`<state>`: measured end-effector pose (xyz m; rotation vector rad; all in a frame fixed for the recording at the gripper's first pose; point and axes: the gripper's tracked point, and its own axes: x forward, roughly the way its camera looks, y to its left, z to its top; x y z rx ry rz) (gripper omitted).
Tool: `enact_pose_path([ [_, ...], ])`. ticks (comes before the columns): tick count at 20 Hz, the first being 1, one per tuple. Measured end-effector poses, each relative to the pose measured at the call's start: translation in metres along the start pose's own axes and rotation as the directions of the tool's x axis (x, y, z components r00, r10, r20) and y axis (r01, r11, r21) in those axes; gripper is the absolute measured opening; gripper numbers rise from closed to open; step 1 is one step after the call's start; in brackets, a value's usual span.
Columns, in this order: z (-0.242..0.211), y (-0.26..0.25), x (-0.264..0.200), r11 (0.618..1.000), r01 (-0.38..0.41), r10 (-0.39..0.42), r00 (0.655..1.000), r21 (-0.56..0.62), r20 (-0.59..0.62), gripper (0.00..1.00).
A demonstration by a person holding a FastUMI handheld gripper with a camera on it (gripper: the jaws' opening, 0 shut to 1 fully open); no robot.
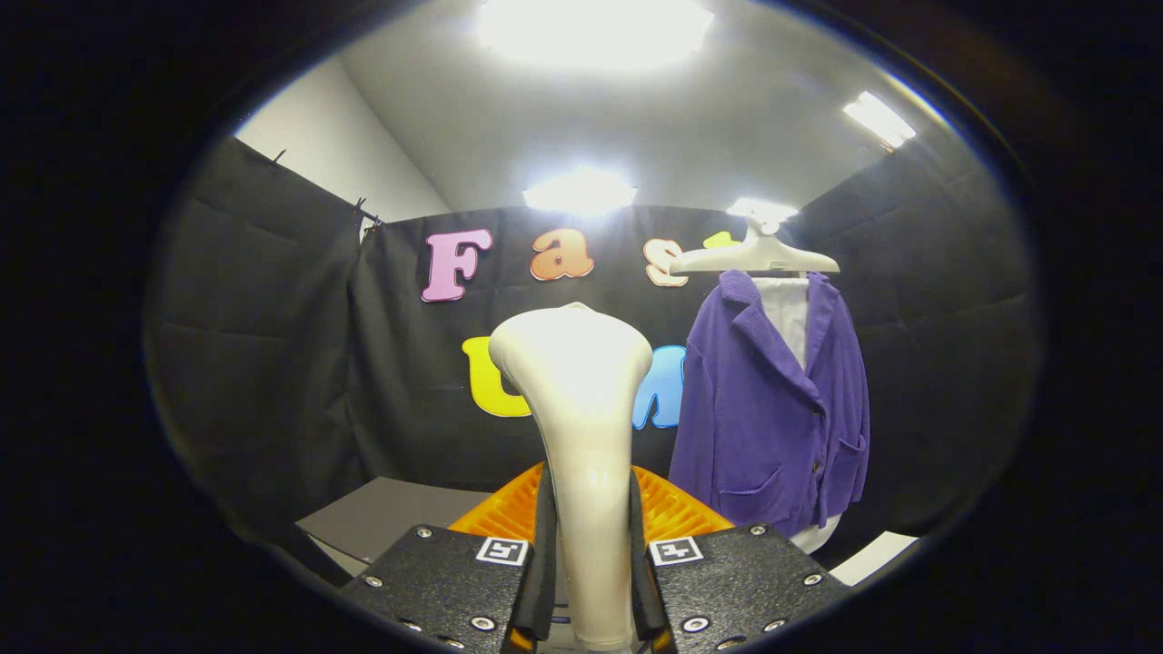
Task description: Iron the clothes twice with a garment steamer, once on the left side and once on the right side.
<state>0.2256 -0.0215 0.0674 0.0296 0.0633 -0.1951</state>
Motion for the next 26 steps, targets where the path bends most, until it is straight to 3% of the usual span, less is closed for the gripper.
enact_pose_path([
  [5, 0.006, -0.027, -0.001, 1.0, 0.016, -0.015, 0.999, -0.02, 0.045, 0.34],
  [12, 0.045, -0.07, 0.024, 0.994, 0.105, -0.101, 0.987, -0.027, 0.128, 0.34],
  [26, 0.08, -0.147, 0.118, 0.966, 0.25, -0.233, 0.951, -0.066, 0.202, 0.34],
])
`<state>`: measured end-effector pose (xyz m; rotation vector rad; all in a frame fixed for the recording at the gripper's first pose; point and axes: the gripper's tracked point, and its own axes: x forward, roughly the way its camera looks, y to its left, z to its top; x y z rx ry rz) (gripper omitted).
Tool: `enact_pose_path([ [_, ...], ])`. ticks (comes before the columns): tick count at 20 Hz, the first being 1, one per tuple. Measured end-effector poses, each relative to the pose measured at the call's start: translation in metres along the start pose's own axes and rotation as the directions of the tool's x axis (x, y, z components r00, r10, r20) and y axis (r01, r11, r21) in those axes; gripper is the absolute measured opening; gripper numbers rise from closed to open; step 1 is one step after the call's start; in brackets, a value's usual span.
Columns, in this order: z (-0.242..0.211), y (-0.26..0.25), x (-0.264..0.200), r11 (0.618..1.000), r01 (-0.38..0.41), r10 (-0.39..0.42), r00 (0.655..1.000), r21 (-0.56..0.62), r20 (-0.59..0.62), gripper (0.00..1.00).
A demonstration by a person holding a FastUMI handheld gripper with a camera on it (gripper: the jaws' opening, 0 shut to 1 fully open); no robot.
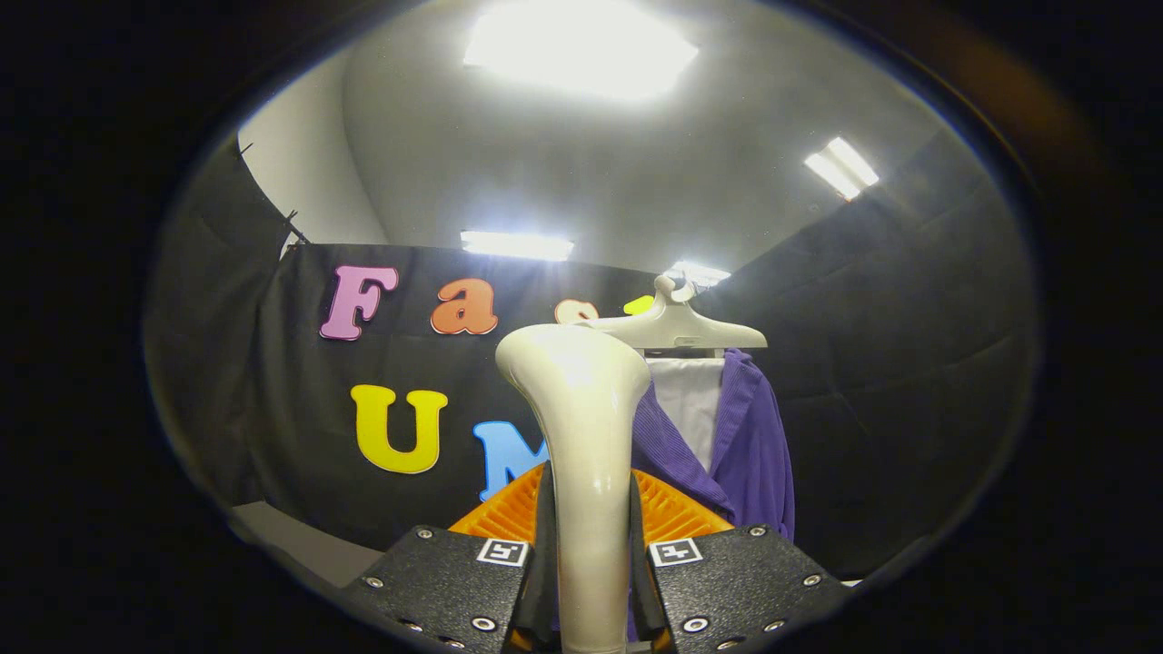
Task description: Iron the clothes twice with a garment steamer, once on the left side and once on the right side.
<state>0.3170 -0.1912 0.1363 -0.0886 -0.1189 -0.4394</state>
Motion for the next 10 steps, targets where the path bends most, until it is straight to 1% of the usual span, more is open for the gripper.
enact_pose_path([
  [5, -0.008, -0.018, 0.037, 0.999, 0.046, -0.046, 0.999, -0.013, -0.008, 0.34],
  [10, -0.037, -0.031, 0.067, 0.996, 0.074, -0.076, 0.996, -0.05, -0.046, 0.34],
])
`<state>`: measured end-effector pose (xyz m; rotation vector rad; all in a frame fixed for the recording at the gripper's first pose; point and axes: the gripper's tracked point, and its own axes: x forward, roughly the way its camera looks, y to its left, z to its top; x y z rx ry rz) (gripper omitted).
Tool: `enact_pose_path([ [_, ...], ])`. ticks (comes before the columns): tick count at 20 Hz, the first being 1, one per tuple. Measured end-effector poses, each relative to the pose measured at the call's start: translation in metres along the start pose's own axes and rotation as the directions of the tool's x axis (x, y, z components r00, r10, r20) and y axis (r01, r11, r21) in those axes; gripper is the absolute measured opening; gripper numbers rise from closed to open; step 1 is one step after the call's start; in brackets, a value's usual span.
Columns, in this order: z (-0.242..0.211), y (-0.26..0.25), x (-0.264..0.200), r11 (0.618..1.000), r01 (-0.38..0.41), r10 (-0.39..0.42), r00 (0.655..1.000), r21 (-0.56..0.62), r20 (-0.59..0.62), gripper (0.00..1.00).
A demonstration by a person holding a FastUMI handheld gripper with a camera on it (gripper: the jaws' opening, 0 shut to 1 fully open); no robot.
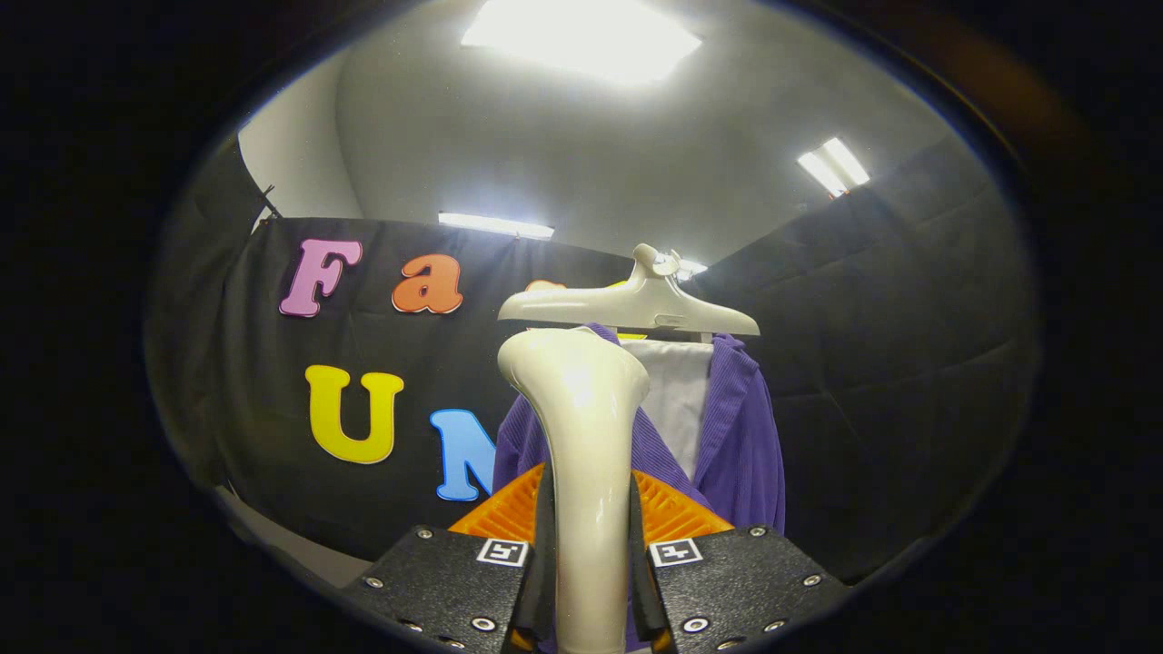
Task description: Iron the clothes twice with a garment steamer, once on the left side and once on the right side.
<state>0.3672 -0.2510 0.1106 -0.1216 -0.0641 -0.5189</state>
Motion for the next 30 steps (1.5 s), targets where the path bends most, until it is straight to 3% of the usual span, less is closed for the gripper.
enact_pose_path([
  [8, -0.054, -0.004, 0.011, 0.999, -0.002, -0.002, 0.996, -0.04, -0.089, 0.34],
  [30, -0.195, -0.033, -0.066, 0.998, -0.037, 0.017, 0.951, -0.058, -0.31, 0.34],
])
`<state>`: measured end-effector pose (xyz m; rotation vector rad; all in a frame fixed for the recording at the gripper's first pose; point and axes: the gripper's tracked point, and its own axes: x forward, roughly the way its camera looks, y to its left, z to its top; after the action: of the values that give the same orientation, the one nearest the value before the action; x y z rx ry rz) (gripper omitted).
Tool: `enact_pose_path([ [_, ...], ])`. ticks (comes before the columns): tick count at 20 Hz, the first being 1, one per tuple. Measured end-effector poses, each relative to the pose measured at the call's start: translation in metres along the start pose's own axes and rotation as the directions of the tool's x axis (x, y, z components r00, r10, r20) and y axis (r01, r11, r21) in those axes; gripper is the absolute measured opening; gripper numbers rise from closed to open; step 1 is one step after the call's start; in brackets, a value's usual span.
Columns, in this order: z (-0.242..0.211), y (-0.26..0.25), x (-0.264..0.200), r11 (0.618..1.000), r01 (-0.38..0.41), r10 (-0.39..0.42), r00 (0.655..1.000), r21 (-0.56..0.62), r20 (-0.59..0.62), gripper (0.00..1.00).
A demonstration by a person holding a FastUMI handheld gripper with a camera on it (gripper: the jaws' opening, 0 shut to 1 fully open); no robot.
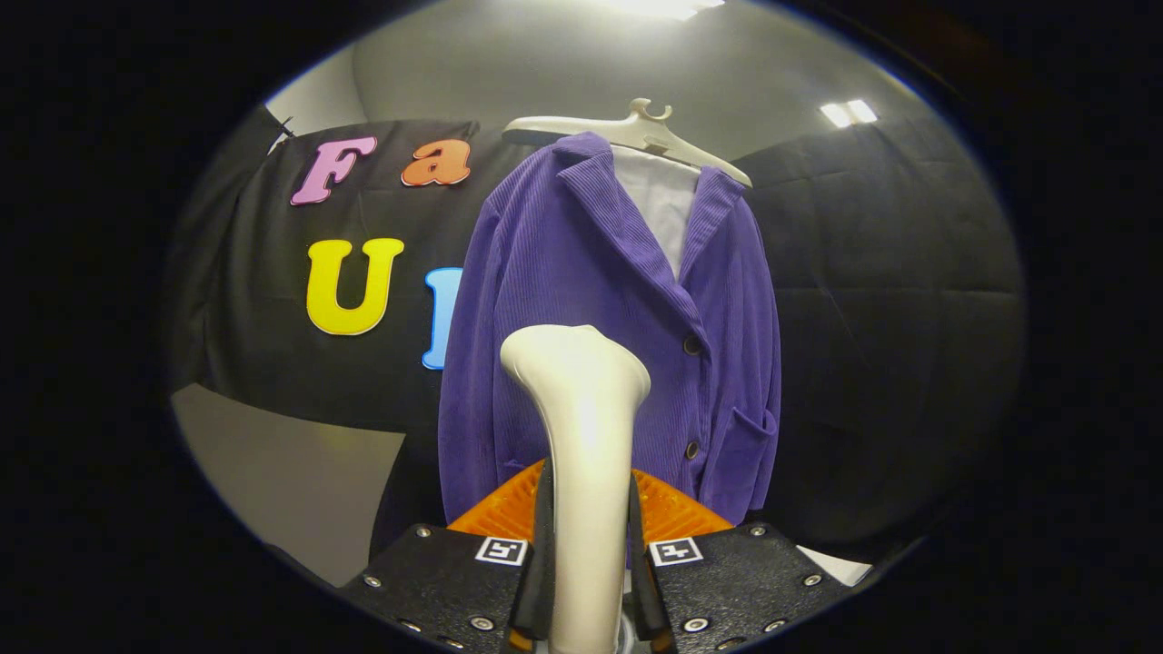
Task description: Iron the clothes twice with a garment steamer, once on the left side and once on the right side.
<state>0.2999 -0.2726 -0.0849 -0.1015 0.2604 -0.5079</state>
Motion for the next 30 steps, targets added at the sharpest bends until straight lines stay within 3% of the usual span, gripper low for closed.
enact_pose_path([
  [21, -0.176, -0.005, -0.002, 1.0, -0.013, 0.007, 0.966, -0.021, -0.258, 0.35],
  [26, -0.197, -0.004, -0.013, 0.999, -0.016, 0.005, 0.96, -0.038, -0.281, 0.34],
  [30, -0.176, -0.009, -0.027, 0.999, -0.011, 0.001, 0.973, -0.039, -0.23, 0.35],
])
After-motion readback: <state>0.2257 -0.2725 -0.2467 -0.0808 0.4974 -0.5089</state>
